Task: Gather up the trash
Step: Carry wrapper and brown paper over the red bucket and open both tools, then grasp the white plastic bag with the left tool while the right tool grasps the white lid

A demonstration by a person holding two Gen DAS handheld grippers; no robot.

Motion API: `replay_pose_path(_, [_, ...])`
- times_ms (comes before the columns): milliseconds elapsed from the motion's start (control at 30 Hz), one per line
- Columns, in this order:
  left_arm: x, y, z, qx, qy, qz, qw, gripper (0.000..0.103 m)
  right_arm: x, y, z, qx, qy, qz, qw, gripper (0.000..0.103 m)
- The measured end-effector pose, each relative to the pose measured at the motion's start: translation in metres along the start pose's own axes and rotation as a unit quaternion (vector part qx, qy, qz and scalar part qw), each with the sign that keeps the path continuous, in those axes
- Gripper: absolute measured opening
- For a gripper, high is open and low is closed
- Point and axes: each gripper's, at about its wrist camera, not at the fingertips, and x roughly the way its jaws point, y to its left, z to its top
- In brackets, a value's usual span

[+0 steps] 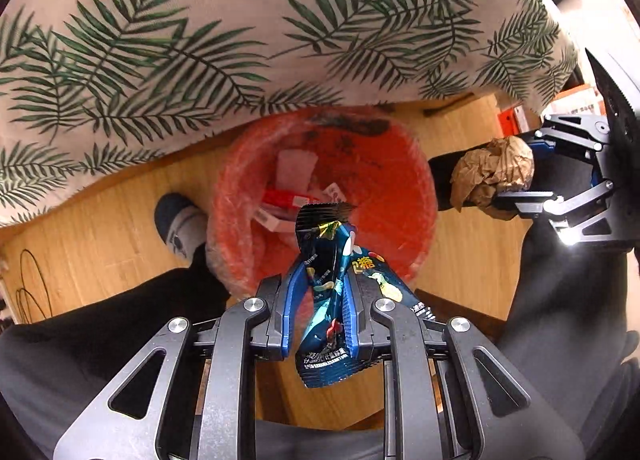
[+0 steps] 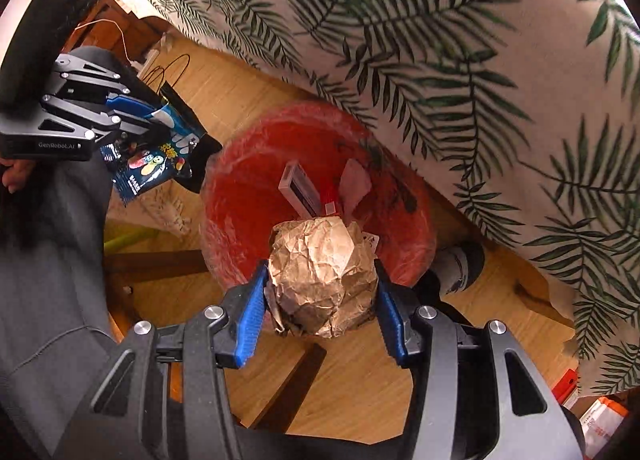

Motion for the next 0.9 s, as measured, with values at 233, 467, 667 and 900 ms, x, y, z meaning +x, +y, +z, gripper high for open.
replay_pose_path(233, [0.009,-0.004,0.005,0.013,0.007,-0.014,0.9998,0.062,0.015,0.0,0.003,-0.014,0.022,0.005,1.0,0.069])
replay_pose_path(467, [-0.022,-0.005,0.013,0.011,-0.051,0.002,0.9986,0.097,-0.012,-0.007,0.006,-0.002,-0.025,0.0,1.0,0.098])
replay_pose_path(667, [-0.083,-0.007,0.035,0.012,-0.153,-0.003,0.9881,0.097,-0.092,-0.037,0.025,0.05,-0.139,-0.019,0.989,0.098])
replay_pose_path(900, [-0.148,0.002,0.095,0.012,-0.244,0.026,0.9693,0.097,-0.167,-0.094,0.064,0.119,-0.229,-0.04,0.965,0.098])
